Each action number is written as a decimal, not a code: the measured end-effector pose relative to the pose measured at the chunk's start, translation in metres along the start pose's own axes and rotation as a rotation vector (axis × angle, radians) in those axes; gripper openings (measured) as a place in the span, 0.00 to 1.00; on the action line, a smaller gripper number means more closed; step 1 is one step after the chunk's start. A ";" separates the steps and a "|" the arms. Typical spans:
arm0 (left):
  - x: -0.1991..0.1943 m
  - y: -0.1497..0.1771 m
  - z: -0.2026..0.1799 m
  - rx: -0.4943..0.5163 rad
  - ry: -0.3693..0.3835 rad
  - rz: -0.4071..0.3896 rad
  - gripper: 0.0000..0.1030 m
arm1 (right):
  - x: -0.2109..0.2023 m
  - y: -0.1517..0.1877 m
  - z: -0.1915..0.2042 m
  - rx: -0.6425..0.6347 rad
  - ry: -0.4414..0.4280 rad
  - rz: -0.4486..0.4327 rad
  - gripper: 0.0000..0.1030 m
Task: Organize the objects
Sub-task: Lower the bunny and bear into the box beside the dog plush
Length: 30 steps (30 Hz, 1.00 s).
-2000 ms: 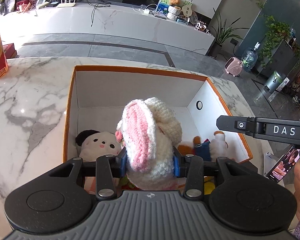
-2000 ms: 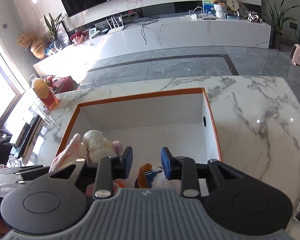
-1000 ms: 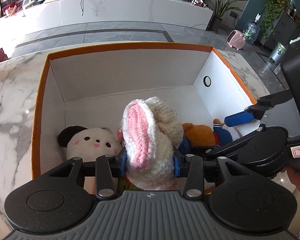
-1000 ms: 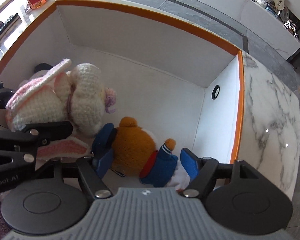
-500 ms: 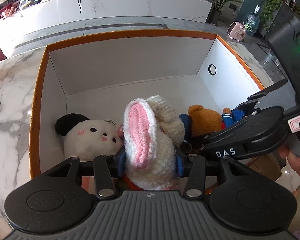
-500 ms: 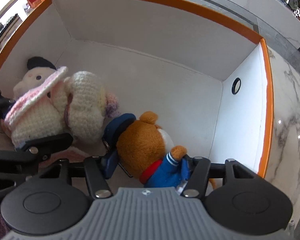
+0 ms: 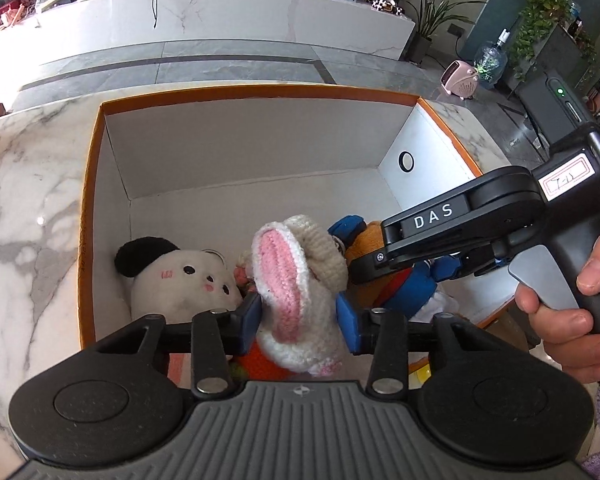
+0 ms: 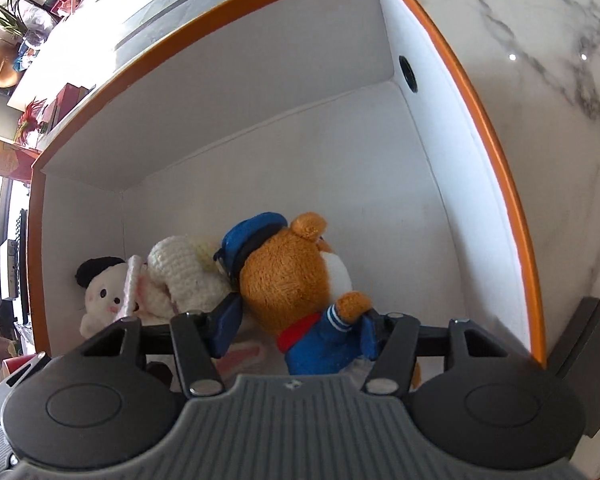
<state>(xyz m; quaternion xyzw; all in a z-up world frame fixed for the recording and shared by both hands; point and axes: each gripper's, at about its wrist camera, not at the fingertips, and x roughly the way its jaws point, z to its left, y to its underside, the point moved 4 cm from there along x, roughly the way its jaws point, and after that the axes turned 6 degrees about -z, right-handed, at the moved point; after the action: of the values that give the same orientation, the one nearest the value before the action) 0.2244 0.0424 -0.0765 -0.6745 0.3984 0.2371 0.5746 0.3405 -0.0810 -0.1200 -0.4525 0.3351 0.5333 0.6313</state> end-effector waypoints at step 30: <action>0.004 0.007 -0.006 0.028 -0.031 0.008 0.40 | -0.012 0.034 0.030 -0.041 -0.020 -0.011 0.34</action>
<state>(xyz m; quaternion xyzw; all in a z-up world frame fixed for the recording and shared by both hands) 0.2201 0.0352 -0.0829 -0.6609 0.3956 0.2441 0.5892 0.3027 -0.0569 -0.1051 -0.4619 0.3153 0.5410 0.6282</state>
